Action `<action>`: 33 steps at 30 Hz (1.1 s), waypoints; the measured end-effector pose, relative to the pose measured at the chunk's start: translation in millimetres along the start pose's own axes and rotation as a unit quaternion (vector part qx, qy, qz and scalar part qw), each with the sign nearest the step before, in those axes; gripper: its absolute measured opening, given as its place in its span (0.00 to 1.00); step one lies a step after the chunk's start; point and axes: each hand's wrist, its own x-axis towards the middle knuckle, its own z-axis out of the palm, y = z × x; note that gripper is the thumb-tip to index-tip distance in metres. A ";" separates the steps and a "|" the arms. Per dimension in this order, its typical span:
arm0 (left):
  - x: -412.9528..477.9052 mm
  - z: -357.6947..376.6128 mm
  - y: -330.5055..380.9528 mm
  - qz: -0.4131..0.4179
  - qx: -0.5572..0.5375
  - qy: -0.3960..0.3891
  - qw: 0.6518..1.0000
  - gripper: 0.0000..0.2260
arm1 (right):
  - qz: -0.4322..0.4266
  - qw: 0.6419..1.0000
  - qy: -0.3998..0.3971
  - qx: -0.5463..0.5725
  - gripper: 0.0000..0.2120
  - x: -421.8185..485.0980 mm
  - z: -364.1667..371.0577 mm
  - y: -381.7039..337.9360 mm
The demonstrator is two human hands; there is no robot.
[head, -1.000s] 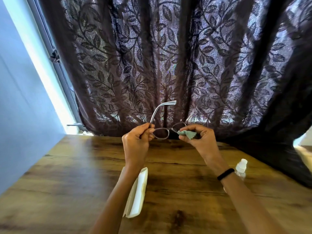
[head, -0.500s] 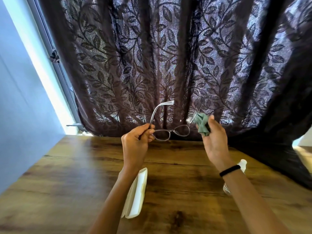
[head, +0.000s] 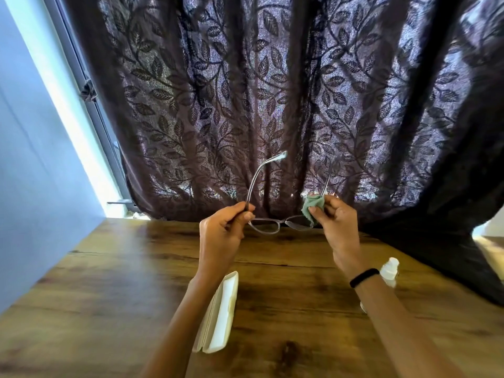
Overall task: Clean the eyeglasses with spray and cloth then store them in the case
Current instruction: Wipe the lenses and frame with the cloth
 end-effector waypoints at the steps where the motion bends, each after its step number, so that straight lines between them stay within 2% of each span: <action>1: -0.5 -0.2 1.2 0.016 0.019 -0.006 1.000 0.07 | 0.004 1.000 0.000 0.001 0.12 -0.4 0.4 1.3; 9: 2.3 -3.6 4.5 0.066 0.101 -0.034 0.992 0.06 | 0.020 1.000 0.017 -0.015 0.11 -1.0 0.6 8.0; 17: -1.7 -6.2 2.1 0.050 0.126 -0.090 0.987 0.05 | -0.001 0.997 0.071 -0.010 0.12 10.5 -8.8 1.5; 26: 0.1 -7.2 17.7 0.031 0.130 -0.123 0.983 0.05 | -0.115 0.985 0.120 -0.036 0.12 8.0 -13.0 -1.4; 30: 0.8 -7.3 22.1 0.022 0.123 -0.116 0.985 0.06 | -0.147 0.979 0.121 -0.065 0.11 7.9 -14.2 1.8; 33: 0.9 -5.0 20.2 0.006 0.097 -0.082 0.992 0.06 | -0.115 0.986 0.111 -0.053 0.09 6.9 -14.0 7.4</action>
